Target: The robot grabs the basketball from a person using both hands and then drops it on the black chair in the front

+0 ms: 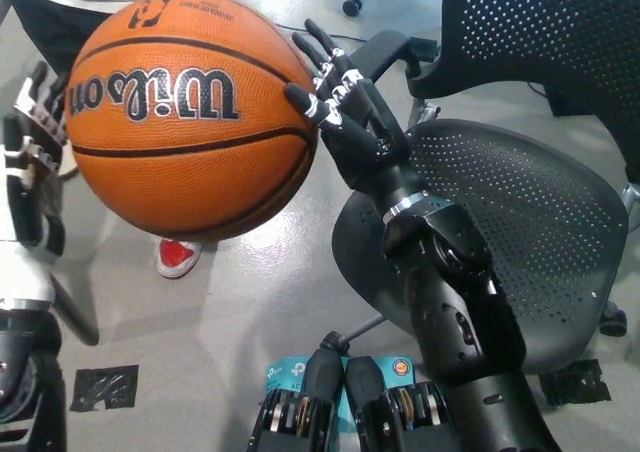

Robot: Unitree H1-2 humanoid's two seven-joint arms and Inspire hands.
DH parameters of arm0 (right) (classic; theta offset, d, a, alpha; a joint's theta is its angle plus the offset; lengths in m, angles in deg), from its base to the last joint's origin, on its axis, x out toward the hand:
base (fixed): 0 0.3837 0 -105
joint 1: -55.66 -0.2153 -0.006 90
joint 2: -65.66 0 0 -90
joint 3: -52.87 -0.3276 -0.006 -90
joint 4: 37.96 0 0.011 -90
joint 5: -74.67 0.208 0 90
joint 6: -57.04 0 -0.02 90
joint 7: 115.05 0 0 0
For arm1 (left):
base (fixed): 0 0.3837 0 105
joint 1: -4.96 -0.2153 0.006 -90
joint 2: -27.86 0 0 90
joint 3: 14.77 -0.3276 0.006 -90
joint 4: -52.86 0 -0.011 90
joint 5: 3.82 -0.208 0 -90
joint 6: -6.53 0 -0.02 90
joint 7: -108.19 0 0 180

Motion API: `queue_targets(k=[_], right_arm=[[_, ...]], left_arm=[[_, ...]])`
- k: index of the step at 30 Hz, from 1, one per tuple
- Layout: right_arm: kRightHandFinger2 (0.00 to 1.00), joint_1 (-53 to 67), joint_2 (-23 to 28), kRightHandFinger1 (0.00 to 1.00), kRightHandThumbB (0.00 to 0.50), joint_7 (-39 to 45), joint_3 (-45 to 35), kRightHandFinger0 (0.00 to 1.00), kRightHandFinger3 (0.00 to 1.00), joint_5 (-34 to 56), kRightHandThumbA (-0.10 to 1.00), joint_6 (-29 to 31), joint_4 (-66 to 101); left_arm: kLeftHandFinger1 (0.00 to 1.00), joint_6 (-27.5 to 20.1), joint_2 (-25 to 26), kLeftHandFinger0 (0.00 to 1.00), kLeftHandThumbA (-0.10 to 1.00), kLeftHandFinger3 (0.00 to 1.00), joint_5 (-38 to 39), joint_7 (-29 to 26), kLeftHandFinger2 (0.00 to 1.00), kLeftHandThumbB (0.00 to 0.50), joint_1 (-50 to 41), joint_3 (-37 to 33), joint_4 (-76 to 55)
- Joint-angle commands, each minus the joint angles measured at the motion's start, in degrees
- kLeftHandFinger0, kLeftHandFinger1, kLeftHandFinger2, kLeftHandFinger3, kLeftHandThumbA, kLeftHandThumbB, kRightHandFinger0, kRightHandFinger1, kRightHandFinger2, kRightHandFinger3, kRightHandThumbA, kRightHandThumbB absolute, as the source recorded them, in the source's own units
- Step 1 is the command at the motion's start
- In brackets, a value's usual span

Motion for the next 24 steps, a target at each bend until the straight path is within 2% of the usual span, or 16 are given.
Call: queue_targets(k=[1, 2, 4, 6, 10, 11, 12, 14, 15, 16, 17, 19, 20, 22, 24], right_arm=[[1.00, -2.2, -3.6, 1.00, 0.454, 3.5, 1.9, 1.00, 1.00, -0.2, 1.00, 2.2, -1.8], [1.00, -2.1, -4.0, 1.00, 0.463, 3.9, 2.3, 1.00, 1.00, -0.4, 1.00, 2.7, -2.9], [1.00, -1.7, -5.3, 1.00, 0.444, 3.8, 2.9, 1.00, 1.00, -1.2, 1.00, 4.1, -5.4], [1.00, -1.8, -6.1, 1.00, 0.449, 3.6, 3.8, 1.00, 1.00, -2.9, 1.00, 6.0, -8.3], [1.00, -1.9, -7.2, 1.00, 0.432, 3.7, 4.5, 1.00, 1.00, -4.4, 1.00, 9.3, -13.9], [1.00, -1.8, -7.5, 1.00, 0.432, 3.8, 4.8, 1.00, 1.00, -4.7, 1.00, 9.8, -15.0], [1.00, -1.6, -7.7, 1.00, 0.432, 3.9, 5.1, 1.00, 1.00, -5.0, 1.00, 10.3, -15.9], [1.00, -1.6, -8.6, 1.00, 0.412, 3.0, 5.9, 1.00, 1.00, -6.6, 1.00, 13.0, -17.6], [1.00, -1.5, -9.0, 1.00, 0.410, 2.1, 6.2, 1.00, 1.00, -7.2, 1.00, 14.0, -17.8], [1.00, -1.4, -9.2, 1.00, 0.409, 1.6, 6.6, 1.00, 1.00, -7.8, 1.00, 14.5, -17.8], [1.00, -1.9, -9.2, 1.00, 0.349, 1.7, 7.1, 1.00, 1.00, -8.7, 1.00, 16.4, -18.7], [1.00, -2.7, -9.6, 1.00, 0.293, 0.8, 7.4, 1.00, 1.00, -9.9, 1.00, 19.6, -20.9], [1.00, -2.8, -9.7, 1.00, 0.290, 0.4, 7.3, 1.00, 1.00, -10.0, 1.00, 19.4, -21.0], [1.00, -2.2, -10.3, 1.00, 0.335, -2.6, 7.3, 1.00, 1.00, -10.5, 1.00, 16.1, -19.4], [1.00, -1.8, -10.0, 1.00, 0.328, -4.1, 7.5, 1.00, 1.00, -11.3, 1.00, 15.1, -18.1]], left_arm=[[1.00, -1.7, -1.4, 1.00, 1.00, 1.00, -2.5, 0.2, 1.00, 0.169, 1.7, -3.2, 0.9], [1.00, -1.2, -1.7, 1.00, 1.00, 1.00, -2.3, 0.3, 1.00, 0.169, 1.6, -3.6, 0.9], [1.00, -0.9, -2.3, 1.00, 1.00, 1.00, -3.4, -0.2, 1.00, 0.176, 1.4, -4.4, 1.1], [1.00, -2.1, -2.3, 1.00, 1.00, 1.00, -5.3, -0.6, 1.00, 0.151, 1.3, -5.3, 2.0], [1.00, -2.7, -3.3, 1.00, 1.00, 1.00, -8.5, -2.0, 1.00, 0.138, 1.5, -7.6, 3.5], [1.00, -2.5, -3.1, 1.00, 1.00, 1.00, -9.3, -2.0, 1.00, 0.117, 1.4, -8.3, 3.8], [1.00, -2.2, -3.1, 1.00, 1.00, 1.00, -9.8, -2.0, 1.00, 0.120, 1.2, -9.0, 4.1], [1.00, -0.4, -3.4, 1.00, 1.00, 1.00, -11.4, -2.7, 1.00, 0.074, 1.2, -10.3, 4.7], [1.00, 1.2, -3.0, 1.00, 1.00, 1.00, -14.0, -3.3, 1.00, 0.074, 1.3, -11.6, 5.0], [1.00, 3.1, -2.8, 1.00, 1.00, 1.00, -16.5, -3.9, 1.00, 0.095, 1.4, -12.7, 4.9], [1.00, 4.5, -2.7, 1.00, 1.00, 1.00, -18.5, -4.3, 1.00, 0.102, 1.6, -13.8, 4.9], [1.00, 5.9, -3.5, 1.00, 1.00, 1.00, -20.1, -5.3, 1.00, 0.089, 2.1, -15.4, 5.1], [1.00, 5.9, -3.5, 1.00, 1.00, 1.00, -20.3, -5.6, 1.00, 0.088, 2.2, -15.7, 5.3], [1.00, 7.1, -4.5, 1.00, 1.00, 1.00, -20.3, -6.2, 1.00, 0.115, 2.8, -16.4, 6.0], [1.00, 7.8, -5.7, 1.00, 1.00, 1.00, -18.8, -6.4, 1.00, 0.122, 3.4, -16.2, 6.4]])
